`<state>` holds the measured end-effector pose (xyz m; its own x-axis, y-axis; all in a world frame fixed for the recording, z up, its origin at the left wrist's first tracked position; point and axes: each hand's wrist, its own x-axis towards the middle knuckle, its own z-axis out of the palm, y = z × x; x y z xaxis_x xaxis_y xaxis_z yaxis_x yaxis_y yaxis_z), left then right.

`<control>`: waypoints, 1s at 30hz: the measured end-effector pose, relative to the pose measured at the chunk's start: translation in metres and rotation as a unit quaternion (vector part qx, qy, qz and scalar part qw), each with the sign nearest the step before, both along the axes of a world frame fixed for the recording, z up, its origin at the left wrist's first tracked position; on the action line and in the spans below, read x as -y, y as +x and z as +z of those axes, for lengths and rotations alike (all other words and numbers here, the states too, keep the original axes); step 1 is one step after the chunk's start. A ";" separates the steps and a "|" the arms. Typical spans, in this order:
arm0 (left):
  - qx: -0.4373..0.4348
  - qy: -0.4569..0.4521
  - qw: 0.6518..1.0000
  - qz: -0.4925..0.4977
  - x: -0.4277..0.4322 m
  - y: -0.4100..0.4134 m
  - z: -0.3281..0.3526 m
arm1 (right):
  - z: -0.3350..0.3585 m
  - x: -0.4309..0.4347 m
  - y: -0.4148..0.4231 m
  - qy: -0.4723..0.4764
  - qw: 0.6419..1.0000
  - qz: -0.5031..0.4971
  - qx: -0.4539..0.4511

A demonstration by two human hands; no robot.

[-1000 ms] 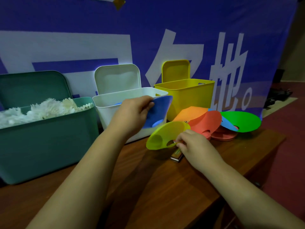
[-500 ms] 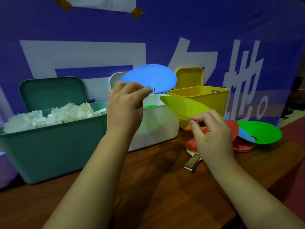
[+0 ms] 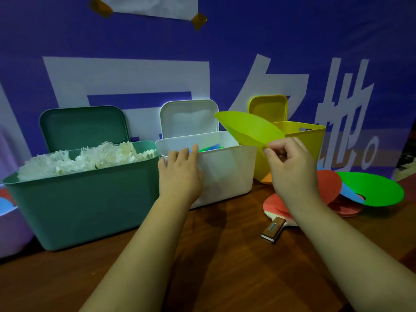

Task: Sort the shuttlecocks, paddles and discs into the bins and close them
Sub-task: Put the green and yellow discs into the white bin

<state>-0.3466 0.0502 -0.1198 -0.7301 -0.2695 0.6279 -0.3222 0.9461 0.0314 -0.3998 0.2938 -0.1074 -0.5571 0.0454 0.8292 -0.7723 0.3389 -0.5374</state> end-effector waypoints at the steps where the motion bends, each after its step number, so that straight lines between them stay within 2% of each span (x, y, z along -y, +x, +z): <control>1: 0.000 -0.009 1.000 0.000 0.001 0.000 -0.001 | 0.005 0.004 -0.006 -0.001 1.000 -0.001 0.001; 7: 0.003 -0.002 1.000 -0.005 0.005 -0.001 -0.002 | 0.032 0.042 -0.051 0.032 0.999 -0.029 0.021; 9: 0.009 -0.002 1.000 -0.005 0.004 -0.001 -0.002 | 0.036 0.057 -0.068 0.125 0.990 -0.023 0.061; 11: 0.012 -0.005 1.000 -0.005 0.004 0.000 -0.002 | 0.035 0.070 -0.077 0.307 0.943 -0.053 0.119; 12: 0.012 -0.007 1.000 -0.006 0.004 -0.001 -0.002 | 0.031 0.073 -0.077 0.363 0.920 -0.080 0.126; 13: 0.010 -0.010 1.000 -0.006 0.004 -0.001 -0.002 | 0.026 0.074 -0.077 0.377 0.913 -0.095 0.122; 17: -0.007 -0.002 1.000 -0.012 -0.004 -0.001 -0.004 | 0.009 0.058 -0.060 0.260 0.961 -0.043 0.081; 20: -0.034 -0.004 0.999 -0.042 -0.015 -0.005 -0.008 | -0.003 0.037 -0.043 0.241 0.967 -0.013 0.087; 24: -0.070 -0.014 0.988 -0.134 -0.036 -0.008 -0.014 | -0.009 -0.004 -0.018 0.230 0.970 -0.019 0.072; 27: -0.054 -0.011 0.971 -0.233 -0.059 -0.007 -0.014 | -0.010 -0.046 0.001 0.211 0.974 -0.050 0.061; 30: 0.002 0.002 0.949 -0.314 -0.087 -0.002 -0.012 | -0.014 -0.094 0.015 0.196 0.974 -0.092 0.072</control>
